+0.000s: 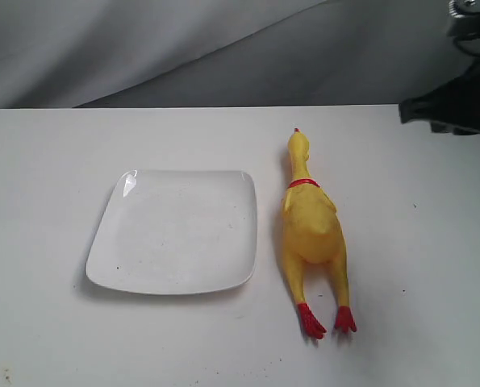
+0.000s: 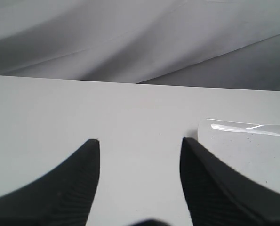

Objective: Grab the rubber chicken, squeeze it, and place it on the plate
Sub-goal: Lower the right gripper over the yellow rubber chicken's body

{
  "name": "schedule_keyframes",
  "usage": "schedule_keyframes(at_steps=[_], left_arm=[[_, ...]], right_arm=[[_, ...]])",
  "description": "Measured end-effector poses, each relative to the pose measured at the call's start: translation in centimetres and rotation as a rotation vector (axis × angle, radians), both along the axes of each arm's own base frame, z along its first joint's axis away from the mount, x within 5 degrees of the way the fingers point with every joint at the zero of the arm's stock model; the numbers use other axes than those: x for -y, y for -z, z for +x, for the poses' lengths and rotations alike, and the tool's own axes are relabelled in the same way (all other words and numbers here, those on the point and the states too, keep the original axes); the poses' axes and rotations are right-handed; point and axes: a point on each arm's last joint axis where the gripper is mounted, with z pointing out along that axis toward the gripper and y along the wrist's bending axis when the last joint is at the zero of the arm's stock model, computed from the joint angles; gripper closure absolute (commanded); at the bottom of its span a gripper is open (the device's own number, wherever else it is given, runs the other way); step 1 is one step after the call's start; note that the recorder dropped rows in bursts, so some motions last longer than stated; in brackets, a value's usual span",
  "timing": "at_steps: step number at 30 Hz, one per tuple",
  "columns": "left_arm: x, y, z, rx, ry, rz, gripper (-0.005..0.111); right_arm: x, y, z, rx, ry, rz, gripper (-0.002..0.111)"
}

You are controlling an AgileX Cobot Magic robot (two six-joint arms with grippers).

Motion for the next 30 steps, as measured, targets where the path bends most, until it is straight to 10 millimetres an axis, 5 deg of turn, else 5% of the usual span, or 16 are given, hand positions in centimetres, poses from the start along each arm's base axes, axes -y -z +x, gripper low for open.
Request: schedule_keyframes(at_steps=[9,12,19,30], left_arm=[[0.0,0.0,0.0,0.000,0.000,0.000,0.056],[0.0,0.0,0.0,0.000,0.000,0.000,0.056],[0.0,0.0,0.0,0.000,0.000,0.000,0.056],[0.0,0.0,0.0,0.000,0.000,0.000,0.056]], right_arm=[[-6.2,4.7,0.4,-0.196,-0.263,-0.099,0.108],[-7.8,6.5,-0.1,-0.290,-0.314,-0.126,0.095],[-8.5,9.7,-0.9,-0.497,-0.344,-0.186,0.055],[-9.1,10.2,-0.7,-0.504,-0.322,-0.119,0.052]])
